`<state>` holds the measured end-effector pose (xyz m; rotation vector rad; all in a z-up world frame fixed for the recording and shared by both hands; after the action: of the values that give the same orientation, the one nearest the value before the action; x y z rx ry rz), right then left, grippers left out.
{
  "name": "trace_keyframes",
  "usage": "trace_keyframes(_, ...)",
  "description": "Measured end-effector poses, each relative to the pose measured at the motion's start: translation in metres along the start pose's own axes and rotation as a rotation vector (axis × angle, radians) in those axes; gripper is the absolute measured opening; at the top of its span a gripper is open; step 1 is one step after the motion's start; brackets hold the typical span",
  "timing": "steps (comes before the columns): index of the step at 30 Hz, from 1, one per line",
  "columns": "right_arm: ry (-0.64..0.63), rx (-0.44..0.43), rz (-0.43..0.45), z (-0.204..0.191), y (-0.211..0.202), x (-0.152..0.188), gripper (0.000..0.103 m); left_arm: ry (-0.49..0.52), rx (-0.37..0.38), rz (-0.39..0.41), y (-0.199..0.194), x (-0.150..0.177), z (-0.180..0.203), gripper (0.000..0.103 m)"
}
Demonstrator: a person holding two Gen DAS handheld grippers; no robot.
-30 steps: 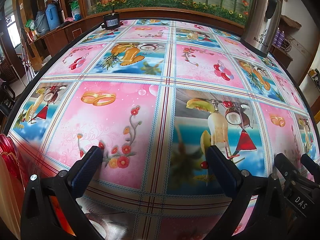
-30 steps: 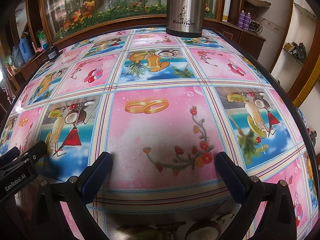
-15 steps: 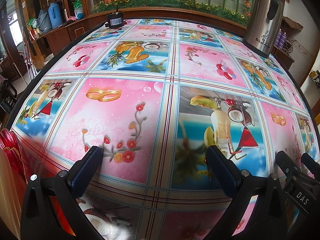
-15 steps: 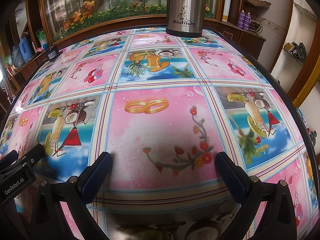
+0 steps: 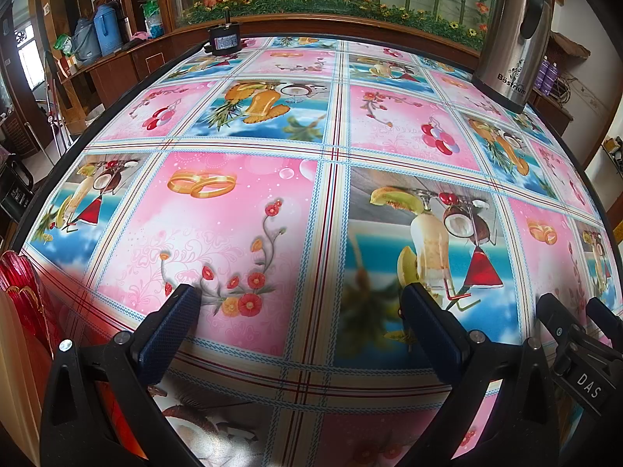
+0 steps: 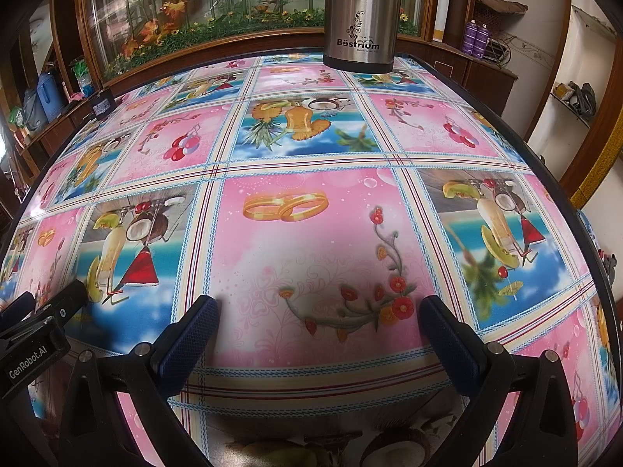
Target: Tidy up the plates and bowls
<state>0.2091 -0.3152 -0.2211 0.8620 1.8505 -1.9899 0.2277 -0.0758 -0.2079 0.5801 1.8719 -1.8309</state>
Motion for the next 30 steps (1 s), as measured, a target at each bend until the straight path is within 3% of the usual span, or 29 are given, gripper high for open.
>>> trace_keyframes(22, 0.002, 0.002, 0.0, 0.0, 0.0, 0.0, 0.103, 0.027, 0.005, -0.018, -0.01, 0.006, 0.006, 0.103)
trace_keyframes(27, 0.019, -0.037, -0.039, -0.008, -0.009, 0.008, 0.102, 0.122, -0.016, 0.176, -0.082, 0.0, 0.012, 0.103)
trace_keyframes(30, 0.076, -0.132, 0.041, -0.022, -0.046, 0.007, 0.103, 0.158, -0.029, 0.304, -0.141, -0.003, -0.003, 0.103)
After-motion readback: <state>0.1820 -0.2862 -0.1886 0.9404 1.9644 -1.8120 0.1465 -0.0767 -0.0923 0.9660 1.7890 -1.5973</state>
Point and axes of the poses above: each gripper's, at about its wrist camera, not at the fingertips, and y roughly the way its jaws point, z to its right, x to its underside, the point moved 10 cm from there along y, roughly the way its jaws point, and after that the axes turned 1 degree about -x, right-handed, at the moved point
